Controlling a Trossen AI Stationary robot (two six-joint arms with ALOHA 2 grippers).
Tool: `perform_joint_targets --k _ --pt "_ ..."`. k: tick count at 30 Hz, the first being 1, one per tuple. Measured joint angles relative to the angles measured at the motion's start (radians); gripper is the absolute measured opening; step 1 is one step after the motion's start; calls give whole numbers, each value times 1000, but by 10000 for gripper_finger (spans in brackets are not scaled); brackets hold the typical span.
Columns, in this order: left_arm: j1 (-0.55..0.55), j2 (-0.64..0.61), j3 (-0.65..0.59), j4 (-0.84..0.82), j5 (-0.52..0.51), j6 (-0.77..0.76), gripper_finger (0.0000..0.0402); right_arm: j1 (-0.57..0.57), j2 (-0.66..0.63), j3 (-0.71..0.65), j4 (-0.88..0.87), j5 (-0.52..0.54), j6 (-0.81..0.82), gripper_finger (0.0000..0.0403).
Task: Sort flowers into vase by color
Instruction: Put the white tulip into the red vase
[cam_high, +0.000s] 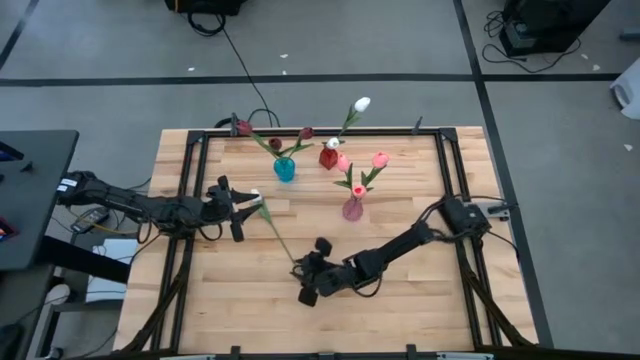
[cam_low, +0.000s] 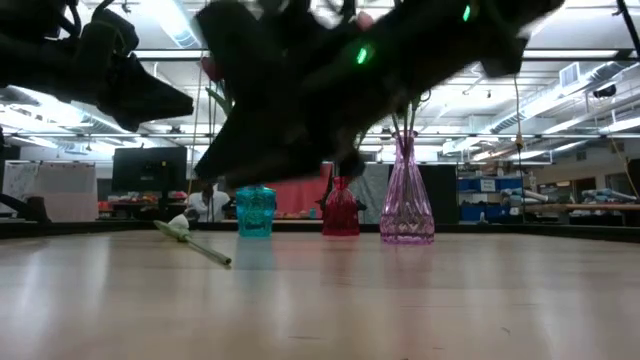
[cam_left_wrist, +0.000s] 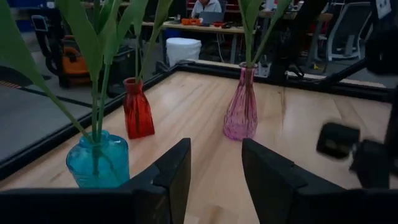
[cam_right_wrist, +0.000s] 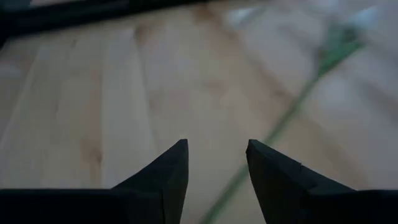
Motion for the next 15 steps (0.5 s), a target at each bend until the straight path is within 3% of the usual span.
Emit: perform_joint_targets --k 2,6,10,15 --pt "0 1 0 5 0 -1 147 0 45 32 -3 2 -7 173" --pt "0 6 0 25 0 -4 147 1 101 107 -10 106 -8 173" --pt "0 6 0 26 1 -4 147 2 161 183 -141 196 21 173" --pt "0 6 0 11 2 -4 147 2 212 230 -206 215 55 173"
